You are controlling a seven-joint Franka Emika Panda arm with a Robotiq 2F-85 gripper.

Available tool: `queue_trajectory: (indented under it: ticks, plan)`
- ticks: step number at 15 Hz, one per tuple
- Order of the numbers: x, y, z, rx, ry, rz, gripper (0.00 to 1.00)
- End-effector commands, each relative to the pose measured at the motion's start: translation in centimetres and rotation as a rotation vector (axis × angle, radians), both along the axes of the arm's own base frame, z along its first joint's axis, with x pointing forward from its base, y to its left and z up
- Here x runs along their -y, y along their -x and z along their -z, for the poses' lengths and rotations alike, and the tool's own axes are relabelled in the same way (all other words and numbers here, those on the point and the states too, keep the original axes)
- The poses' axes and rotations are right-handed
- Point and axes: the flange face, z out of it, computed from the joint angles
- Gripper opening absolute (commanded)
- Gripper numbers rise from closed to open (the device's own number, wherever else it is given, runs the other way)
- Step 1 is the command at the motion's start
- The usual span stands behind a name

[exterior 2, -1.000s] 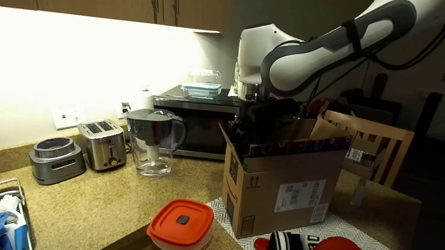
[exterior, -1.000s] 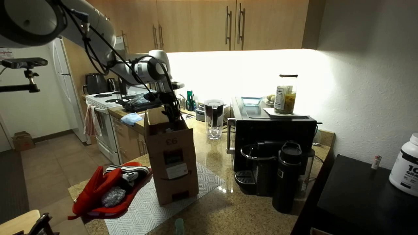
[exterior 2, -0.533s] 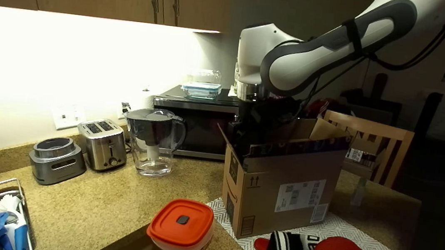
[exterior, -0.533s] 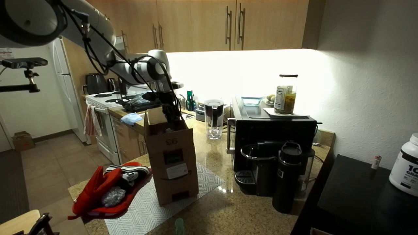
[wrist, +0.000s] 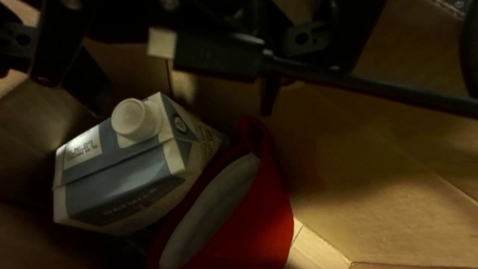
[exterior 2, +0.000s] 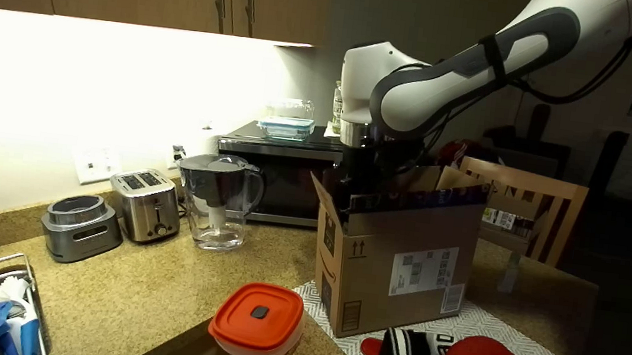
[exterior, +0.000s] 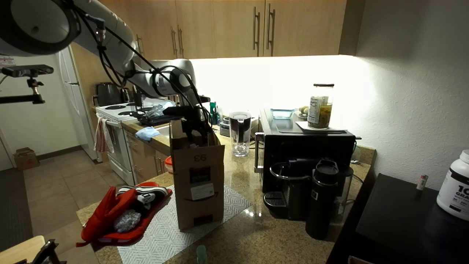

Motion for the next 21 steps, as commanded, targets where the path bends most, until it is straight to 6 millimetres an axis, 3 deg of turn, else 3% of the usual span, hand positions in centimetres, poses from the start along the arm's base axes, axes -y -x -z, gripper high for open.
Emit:
queue_trajectory:
  ticks: [1, 6, 11, 21]
  plan:
    - [0.8, -0.6, -0.2, -0.005, -0.007, -0.099, 1.0]
    - [0.1, -0.1, -1.0, 0.006, -0.018, -0.178, 1.0]
    - [-0.8, 0.2, -1.4, 0.0, -0.035, -0.367, 1.0]
    - [-0.8, 0.5, -1.5, -0.024, -0.03, -0.616, 1.0]
